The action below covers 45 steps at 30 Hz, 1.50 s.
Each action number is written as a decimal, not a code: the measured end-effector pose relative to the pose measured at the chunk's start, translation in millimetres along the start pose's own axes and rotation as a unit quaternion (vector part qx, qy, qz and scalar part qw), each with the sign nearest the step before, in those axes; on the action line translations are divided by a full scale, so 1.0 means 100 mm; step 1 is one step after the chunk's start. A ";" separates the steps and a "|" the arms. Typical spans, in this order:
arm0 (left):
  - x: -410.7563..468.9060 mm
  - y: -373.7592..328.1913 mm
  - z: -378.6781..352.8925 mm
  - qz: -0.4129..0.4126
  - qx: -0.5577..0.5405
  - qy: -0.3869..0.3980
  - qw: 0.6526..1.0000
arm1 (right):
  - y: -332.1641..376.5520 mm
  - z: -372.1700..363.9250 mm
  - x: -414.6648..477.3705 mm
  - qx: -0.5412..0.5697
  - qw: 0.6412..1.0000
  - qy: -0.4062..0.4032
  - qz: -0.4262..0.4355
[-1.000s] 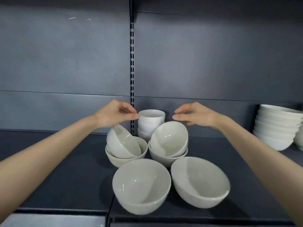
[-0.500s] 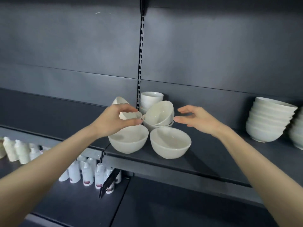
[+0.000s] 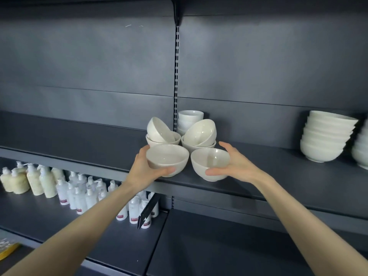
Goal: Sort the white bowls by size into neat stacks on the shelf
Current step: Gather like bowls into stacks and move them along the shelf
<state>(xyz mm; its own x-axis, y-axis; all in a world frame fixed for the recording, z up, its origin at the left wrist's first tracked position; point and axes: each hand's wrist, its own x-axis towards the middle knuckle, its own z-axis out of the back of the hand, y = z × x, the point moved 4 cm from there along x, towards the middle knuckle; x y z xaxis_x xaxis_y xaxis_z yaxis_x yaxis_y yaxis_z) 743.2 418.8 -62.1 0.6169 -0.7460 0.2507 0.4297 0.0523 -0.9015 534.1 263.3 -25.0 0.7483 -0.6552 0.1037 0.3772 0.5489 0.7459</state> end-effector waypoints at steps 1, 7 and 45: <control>0.00 0.01 -0.01 0.005 -0.018 -0.004 1.000 | -0.02 -0.01 0.01 0.008 1.000 -0.010 -0.007; 0.02 0.06 -0.02 0.018 -0.046 -0.033 0.998 | -0.13 0.07 -0.08 0.039 0.995 -0.088 -0.027; 0.09 -0.26 -1.00 -0.035 -0.148 0.219 0.964 | -0.07 0.17 -0.10 0.084 0.996 -0.040 -0.003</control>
<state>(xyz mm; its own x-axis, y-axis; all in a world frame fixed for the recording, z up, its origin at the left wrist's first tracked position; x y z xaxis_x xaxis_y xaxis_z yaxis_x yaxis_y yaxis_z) 671.4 344.0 -71.9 0.2283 -0.9527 0.2008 0.2130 -0.1523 -0.9651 514.9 257.3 -19.9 0.6978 -0.7012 0.1461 0.2798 0.4546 0.8456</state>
